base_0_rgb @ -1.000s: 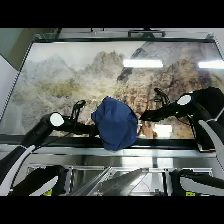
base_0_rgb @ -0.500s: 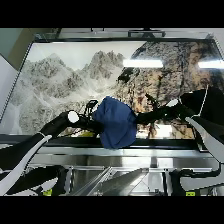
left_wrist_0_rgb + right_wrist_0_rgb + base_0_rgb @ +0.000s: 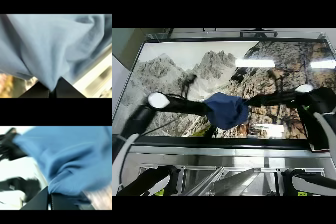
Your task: Fold the shirts.
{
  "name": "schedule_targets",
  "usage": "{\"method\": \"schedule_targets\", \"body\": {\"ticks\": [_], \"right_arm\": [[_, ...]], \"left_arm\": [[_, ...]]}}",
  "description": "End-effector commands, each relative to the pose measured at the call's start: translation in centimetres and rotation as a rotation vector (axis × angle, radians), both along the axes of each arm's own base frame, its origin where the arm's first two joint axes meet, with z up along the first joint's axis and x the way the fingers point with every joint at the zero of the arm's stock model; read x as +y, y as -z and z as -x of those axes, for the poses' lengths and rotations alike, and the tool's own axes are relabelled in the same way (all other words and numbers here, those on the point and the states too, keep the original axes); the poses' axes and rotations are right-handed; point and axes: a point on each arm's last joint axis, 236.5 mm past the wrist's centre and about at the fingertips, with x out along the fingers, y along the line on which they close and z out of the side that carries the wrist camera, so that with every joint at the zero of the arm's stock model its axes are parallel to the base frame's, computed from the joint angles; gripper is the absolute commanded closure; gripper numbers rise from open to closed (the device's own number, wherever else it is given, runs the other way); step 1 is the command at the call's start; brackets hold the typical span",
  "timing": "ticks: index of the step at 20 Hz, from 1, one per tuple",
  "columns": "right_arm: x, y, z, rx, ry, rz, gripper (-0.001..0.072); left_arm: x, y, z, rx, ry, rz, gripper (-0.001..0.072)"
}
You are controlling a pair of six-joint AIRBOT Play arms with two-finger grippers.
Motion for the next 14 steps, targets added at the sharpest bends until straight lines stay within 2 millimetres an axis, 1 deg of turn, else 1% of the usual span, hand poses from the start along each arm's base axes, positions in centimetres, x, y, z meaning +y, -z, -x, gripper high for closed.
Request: {"method": "schedule_targets", "body": {"ticks": [1,2,3,4,6,8,9,10,11,12,13,14], "right_arm": [[-2.2,-16.8,4.1,-0.377,0.054,-0.19,0.07],[-2.5,-20.3,5.9,-0.484,0.089,-0.205,0.07],[-2.6,-23.2,7.9,-0.593,0.134,-0.2,0.07],[-2.7,-25.3,9.6,-0.678,0.18,-0.197,0.07],[-3.0,-28.1,13.0,-0.823,0.245,-0.169,0.07],[-3.3,-29.8,15.9,-0.936,0.293,-0.14,0.07],[-3.5,-30.3,16.7,-0.974,0.315,-0.127,0.07],[-3.8,-30.5,17.0,-1.006,0.343,-0.102,0.07],[-4.2,-30.3,16.5,-1.027,0.377,-0.064,0.07],[-4.7,-29.8,15.6,-1.032,0.403,-0.019,0.07],[-5.0,-28.8,14.1,-1.003,0.411,0.021,0.07],[-5.2,-27.5,12.5,-0.95,0.411,0.05,0.07]], "left_arm": [[4.4,-13.1,1.1,-0.243,-0.064,0.057,0.0679],[5.0,-16.0,2.1,-0.3,-0.07,0.075,0.0679],[5.2,-18.8,3.4,-0.353,-0.064,0.099,0.0679],[5.2,-20.8,4.6,-0.393,-0.06,0.119,0.0679],[4.5,-23.6,7.1,-0.431,-0.035,0.157,0.068],[3.7,-25.7,9.3,-0.454,0.002,0.194,0.0681],[3.7,-26.6,9.8,-0.482,0.007,0.197,0.0681],[3.7,-27.5,10.0,-0.506,0.008,0.198,0.0681],[3.8,-28.2,9.7,-0.524,0.004,0.197,0.0681],[3.8,-28.2,9.0,-0.519,0.003,0.191,0.068],[3.8,-27.7,7.6,-0.489,0.003,0.19,0.068],[3.8,-26.5,6.0,-0.441,0.003,0.186,0.068]]}}
